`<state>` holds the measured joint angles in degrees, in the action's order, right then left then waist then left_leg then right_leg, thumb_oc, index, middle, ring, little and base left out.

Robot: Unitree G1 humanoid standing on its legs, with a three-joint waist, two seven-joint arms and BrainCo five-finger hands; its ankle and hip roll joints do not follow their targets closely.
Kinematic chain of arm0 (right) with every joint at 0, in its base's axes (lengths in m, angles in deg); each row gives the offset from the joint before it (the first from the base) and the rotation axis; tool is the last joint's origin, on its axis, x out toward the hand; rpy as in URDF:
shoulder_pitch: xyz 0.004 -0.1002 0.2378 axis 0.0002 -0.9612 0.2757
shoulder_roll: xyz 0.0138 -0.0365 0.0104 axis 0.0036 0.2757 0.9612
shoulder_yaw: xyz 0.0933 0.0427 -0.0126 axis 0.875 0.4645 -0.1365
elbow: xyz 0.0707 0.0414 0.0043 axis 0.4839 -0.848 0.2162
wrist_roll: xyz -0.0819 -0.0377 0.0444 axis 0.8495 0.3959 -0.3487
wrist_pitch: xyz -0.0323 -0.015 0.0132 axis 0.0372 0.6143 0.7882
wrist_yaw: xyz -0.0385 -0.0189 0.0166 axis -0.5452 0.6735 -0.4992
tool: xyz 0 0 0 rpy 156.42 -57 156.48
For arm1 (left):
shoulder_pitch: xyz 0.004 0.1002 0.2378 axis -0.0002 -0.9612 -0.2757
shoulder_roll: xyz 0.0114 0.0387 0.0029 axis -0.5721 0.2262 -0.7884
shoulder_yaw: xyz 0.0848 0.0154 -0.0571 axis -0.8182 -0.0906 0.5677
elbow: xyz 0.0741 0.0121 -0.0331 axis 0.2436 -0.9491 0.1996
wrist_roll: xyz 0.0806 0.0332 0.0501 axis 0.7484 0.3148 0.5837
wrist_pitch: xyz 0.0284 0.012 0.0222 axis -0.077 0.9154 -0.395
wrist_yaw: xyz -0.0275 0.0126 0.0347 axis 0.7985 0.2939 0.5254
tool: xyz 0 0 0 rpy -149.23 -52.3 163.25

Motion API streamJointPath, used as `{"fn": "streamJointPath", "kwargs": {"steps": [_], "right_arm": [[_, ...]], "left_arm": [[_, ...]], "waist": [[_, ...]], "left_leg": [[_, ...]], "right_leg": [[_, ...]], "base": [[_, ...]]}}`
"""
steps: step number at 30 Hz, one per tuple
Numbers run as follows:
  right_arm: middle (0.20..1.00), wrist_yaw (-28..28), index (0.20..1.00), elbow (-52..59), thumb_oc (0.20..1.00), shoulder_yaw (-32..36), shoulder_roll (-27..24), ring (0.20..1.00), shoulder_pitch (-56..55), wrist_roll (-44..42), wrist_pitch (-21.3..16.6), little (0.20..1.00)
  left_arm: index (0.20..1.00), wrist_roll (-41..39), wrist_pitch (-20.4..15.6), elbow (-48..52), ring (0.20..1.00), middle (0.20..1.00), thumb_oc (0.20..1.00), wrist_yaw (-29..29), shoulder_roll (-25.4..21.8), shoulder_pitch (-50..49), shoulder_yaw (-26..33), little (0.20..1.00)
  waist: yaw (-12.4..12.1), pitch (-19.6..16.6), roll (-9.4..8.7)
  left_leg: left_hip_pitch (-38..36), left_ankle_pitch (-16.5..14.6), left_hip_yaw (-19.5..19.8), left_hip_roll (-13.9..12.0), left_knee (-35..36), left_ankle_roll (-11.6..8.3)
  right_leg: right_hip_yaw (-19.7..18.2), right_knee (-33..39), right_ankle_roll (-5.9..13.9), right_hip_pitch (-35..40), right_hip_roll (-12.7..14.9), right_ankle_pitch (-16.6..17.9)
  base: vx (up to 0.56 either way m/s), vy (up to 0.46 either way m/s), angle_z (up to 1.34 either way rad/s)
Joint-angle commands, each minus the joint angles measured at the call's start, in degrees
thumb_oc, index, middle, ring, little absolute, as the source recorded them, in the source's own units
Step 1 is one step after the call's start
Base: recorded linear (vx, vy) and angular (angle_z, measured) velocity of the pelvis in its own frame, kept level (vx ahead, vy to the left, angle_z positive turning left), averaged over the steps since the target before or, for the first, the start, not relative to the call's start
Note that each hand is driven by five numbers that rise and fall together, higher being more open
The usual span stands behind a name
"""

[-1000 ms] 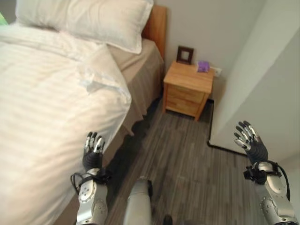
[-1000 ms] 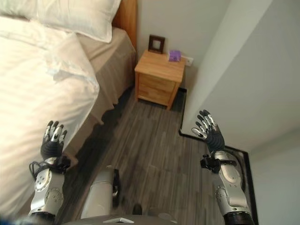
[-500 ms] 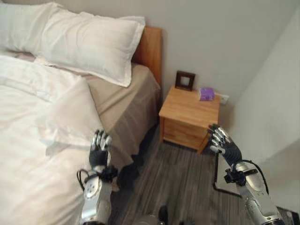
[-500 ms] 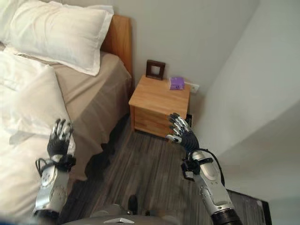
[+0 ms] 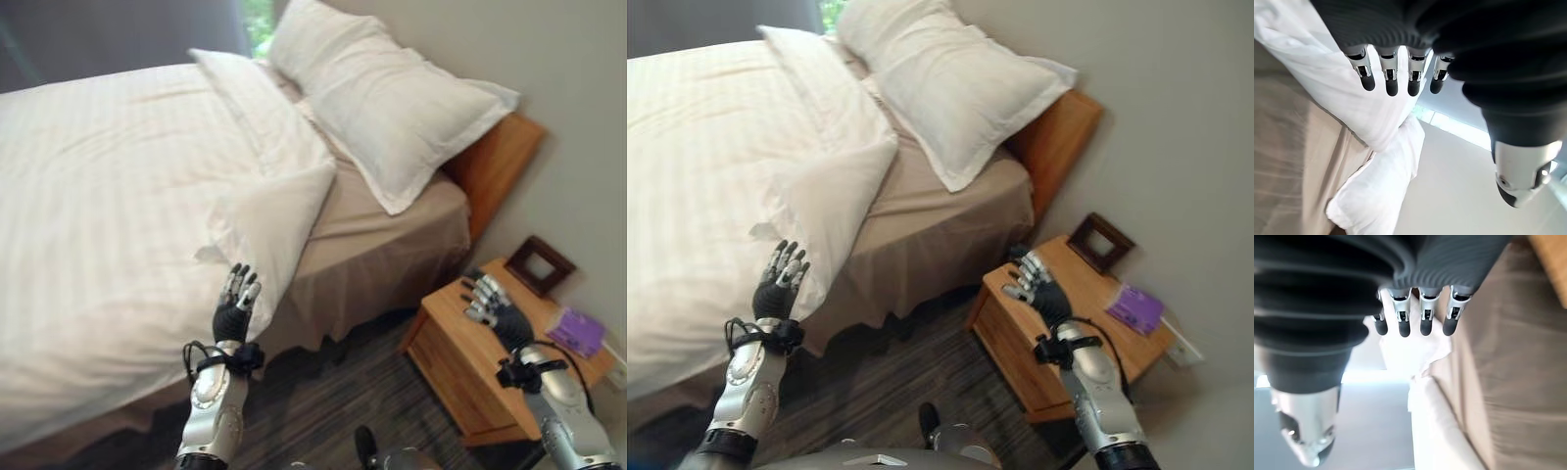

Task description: Making the bed.

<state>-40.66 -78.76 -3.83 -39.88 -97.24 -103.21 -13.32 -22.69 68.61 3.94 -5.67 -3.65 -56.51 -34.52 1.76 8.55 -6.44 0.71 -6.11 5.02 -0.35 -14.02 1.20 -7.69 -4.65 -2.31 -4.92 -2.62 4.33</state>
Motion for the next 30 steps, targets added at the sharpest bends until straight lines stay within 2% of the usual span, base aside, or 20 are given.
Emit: {"fn": "streamJointPath", "kwargs": {"steps": [1, 3, 5, 7, 11, 17, 18, 19, 20, 21, 22, 23, 25, 26, 27, 28, 29, 30], "right_arm": [[1.000, -1.59, 1.000, 4.70, 1.000, 2.58, -0.71, 1.000, -2.02, -2.28, -3.47, 1.000], [1.000, -1.69, 1.000, 5.46, 1.000, 3.31, 0.64, 1.000, -3.54, -2.47, -3.70, 1.000], [1.000, -1.78, 1.000, 5.67, 1.000, 3.20, 1.01, 1.000, -3.77, -2.26, -3.56, 1.000], [1.000, -1.60, 1.000, 5.87, 1.000, 2.65, 1.61, 1.000, -4.07, -1.31, -3.50, 1.000], [1.000, -0.70, 1.000, 5.89, 1.000, -0.12, 2.07, 1.000, -3.38, -0.28, -2.63, 1.000], [1.000, 0.57, 1.000, 6.47, 1.000, -1.59, 1.96, 1.000, -3.70, 0.57, -1.70, 1.000], [1.000, 0.85, 1.000, 6.41, 1.000, -2.05, 1.69, 1.000, -3.38, 0.48, -1.53, 1.000], [1.000, 1.05, 1.000, 6.29, 1.000, -2.60, 1.33, 1.000, -2.78, 0.23, -1.55, 1.000], [1.000, 1.20, 1.000, 6.12, 1.000, -3.00, 0.98, 1.000, -2.13, -0.25, -1.82, 1.000], [1.000, 1.21, 1.000, 5.68, 1.000, -3.20, -0.03, 1.000, -1.13, -0.78, -2.30, 1.000], [1.000, 0.78, 1.000, 5.69, 1.000, -3.26, -0.41, 1.000, -0.62, -0.95, -2.29, 1.000], [1.000, 0.51, 1.000, 5.49, 1.000, -3.16, -0.45, 1.000, -0.44, -1.08, -2.31, 1.000], [1.000, 0.32, 1.000, 5.55, 1.000, -2.68, -0.78, 1.000, -0.07, -1.53, -2.35, 1.000], [1.000, 0.34, 1.000, 5.55, 1.000, -2.66, -0.79, 1.000, -0.09, -1.54, -2.35, 1.000], [1.000, 0.47, 1.000, 5.58, 1.000, -2.87, -1.08, 1.000, 0.09, -1.77, -2.48, 1.000], [1.000, 0.63, 1.000, 5.58, 1.000, -3.39, -1.33, 1.000, 0.52, -1.76, -2.71, 1.000], [1.000, 0.36, 1.000, 5.54, 1.000, -3.84, -1.50, 1.000, 1.26, -1.40, -2.80, 1.000], [1.000, 0.01, 1.000, 5.42, 1.000, -4.01, -1.47, 1.000, 1.51, -0.78, -3.11, 1.000]], "left_arm": [[1.000, 0.06, -1.08, 4.13, 1.000, 1.000, 1.000, 0.91, -2.07, 2.57, 0.50, 1.000], [1.000, 0.36, -1.17, 4.01, 1.000, 1.000, 1.000, 0.70, -2.30, 3.06, 0.01, 1.000], [1.000, 0.77, -1.19, 4.01, 1.000, 1.000, 1.000, 0.71, -2.32, 3.12, -0.07, 1.000], [1.000, 2.17, -1.16, 4.49, 1.000, 1.000, 1.000, -0.02, -3.23, 2.84, 1.24, 1.000], [1.000, 3.34, -1.68, 6.21, 1.000, 1.000, 1.000, -2.28, -5.41, 3.19, 5.01, 1.000], [1.000, 3.63, -1.86, 6.07, 1.000, 1.000, 1.000, -3.61, -4.81, 2.60, 6.48, 1.000], [1.000, 3.30, -1.86, 6.01, 1.000, 1.000, 1.000, -3.70, -4.63, 2.87, 6.46, 1.000], [1.000, 3.15, -2.03, 6.17, 1.000, 1.000, 1.000, -3.96, -4.48, 3.34, 6.36, 1.000], [1.000, 2.84, -2.23, 6.39, 1.000, 1.000, 1.000, -3.88, -4.47, 3.79, 6.29, 1.000], [1.000, 2.58, -2.58, 6.69, 1.000, 1.000, 1.000, -4.14, -4.17, 5.37, 5.30, 1.000], [1.000, 2.44, -2.67, 7.00, 1.000, 1.000, 1.000, -4.15, -4.00, 5.61, 4.90, 1.000], [1.000, 2.34, -2.83, 7.11, 1.000, 1.000, 1.000, -4.32, -3.94, 5.60, 4.59, 1.000], [1.000, 2.79, -3.08, 7.07, 1.000, 1.000, 1.000, -4.59, -3.95, 5.95, 4.48, 1.000], [1.000, 2.80, -3.09, 7.06, 1.000, 1.000, 1.000, -4.59, -3.94, 5.95, 4.46, 1.000], [1.000, 3.15, -3.14, 6.64, 1.000, 1.000, 1.000, -4.50, -4.81, 6.00, 4.32, 1.000], [1.000, 3.67, -3.37, 6.14, 1.000, 1.000, 1.000, -4.62, -5.89, 6.30, 4.56, 1.000], [1.000, 3.81, -3.61, 6.20, 1.000, 1.000, 1.000, -4.74, -6.58, 6.17, 4.54, 1.000], [1.000, 3.54, -4.05, 6.38, 1.000, 1.000, 1.000, -5.00, -7.04, 6.32, 4.45, 1.000]], "waist": [[3.09, -0.45, 0.30], [4.39, -1.33, 1.09], [4.63, -1.62, 1.61], [4.95, -2.72, 2.79], [4.24, -2.50, 3.47], [3.88, -2.40, 3.62], [3.71, -2.22, 3.41], [3.47, -1.70, 2.77], [3.13, -0.85, 2.06], [2.25, 1.60, 0.93], [1.39, 2.47, 0.88], [1.27, 2.37, 0.79], [1.24, 1.84, 0.97], [1.22, 1.89, 0.83], [0.28, 1.35, 1.69], [-0.66, 1.42, 2.56], [-1.49, 1.50, 3.11], [-1.62, 1.61, 3.14]], "left_leg": [[0.79, 3.26, -12.60, -4.75, 4.87, -2.50], [-0.37, 3.24, -17.38, -4.88, 6.47, -2.87], [-0.22, 4.32, -17.10, -4.55, 8.02, -3.04], [-2.72, 6.19, -14.04, -3.16, 14.03, -3.00], [-4.77, 6.76, -14.16, -3.17, 15.67, -3.14], [-6.70, 7.00, -15.57, -3.57, 17.24, -3.02], [-6.39, 6.74, -15.54, -3.91, 16.18, -3.21], [-5.12, 6.17, -15.24, -4.55, 12.16, -3.51], [-1.86, 6.09, -14.65, -5.71, 5.77, -4.13], [5.25, 8.13, -13.02, -6.93, -8.38, -5.08], [6.64, 7.91, -10.61, -5.91, -11.33, -4.70], [7.64, 8.13, -9.74, -5.24, -10.25, -4.26], [8.97, 7.44, -11.19, -5.77, -3.20, -3.74], [8.64, 7.59, -11.30, -5.58, -2.79, -3.68], [8.43, 9.29, -10.73, -5.53, 4.19, -4.23], [9.48, 12.33, -9.44, -4.74, 8.06, -4.73], [10.33, 14.15, -7.96, -3.55, 10.83, -5.08], [10.02, 14.39, -7.61, -3.03, 11.15, -5.20]], "right_leg": [[-0.59, 3.80, 6.34, 5.74, 4.30, -2.30], [3.11, 3.88, 6.34, 5.78, 4.64, -3.10], [4.04, 3.99, 6.29, 5.89, 4.51, -3.34], [5.48, 5.08, 6.14, 6.27, 3.73, -3.45], [5.91, 6.84, 6.28, 7.40, 3.87, -2.59], [6.28, 4.34, 6.19, 7.27, 3.41, -3.70], [6.19, 3.87, 5.96, 7.21, 3.09, -4.07], [5.90, 3.50, 5.50, 7.20, 2.85, -4.28], [5.69, 3.19, 4.80, 7.38, 2.33, -4.49], [6.48, 2.39, 3.36, 7.80, 1.84, -4.44], [6.21, 2.10, 3.09, 8.61, 1.45, -5.11], [6.30, 2.20, 3.12, 8.83, 1.67, -5.26], [6.93, 3.09, 3.81, 10.19, 2.80, -5.73], [6.90, 3.19, 3.87, 10.36, 3.00, -5.76], [6.87, 3.81, 4.25, 11.16, 2.96, -6.24], [6.49, 4.33, 4.18, 11.63, 2.61, -6.61], [6.37, 4.82, 4.18, 12.27, 2.67, -7.10], [6.32, 4.70, 4.14, 12.52, 2.84, -7.54]], "base": [[-0.09, -0.086, 1.72], [-0.06, -0.047, 0.90], [0.00, 0.004, 0.98], [0.03, 0.011, 0.49], [-0.01, 0.037, -0.05], [0.00, 0.020, -0.12], [-0.04, -0.077, -0.04], [-0.09, -0.137, -0.02], [-0.18, -0.260, -0.04], [-0.15, -0.221, -0.09], [-0.09, -0.145, 0.01], [0.05, 0.037, 0.00], [0.12, 0.095, -0.19], [0.23, 0.164, -0.29], [0.25, 0.188, -0.24], [0.33, 0.252, -0.02], [0.21, 0.181, 0.30], [0.21, 0.191, 0.19]]}}
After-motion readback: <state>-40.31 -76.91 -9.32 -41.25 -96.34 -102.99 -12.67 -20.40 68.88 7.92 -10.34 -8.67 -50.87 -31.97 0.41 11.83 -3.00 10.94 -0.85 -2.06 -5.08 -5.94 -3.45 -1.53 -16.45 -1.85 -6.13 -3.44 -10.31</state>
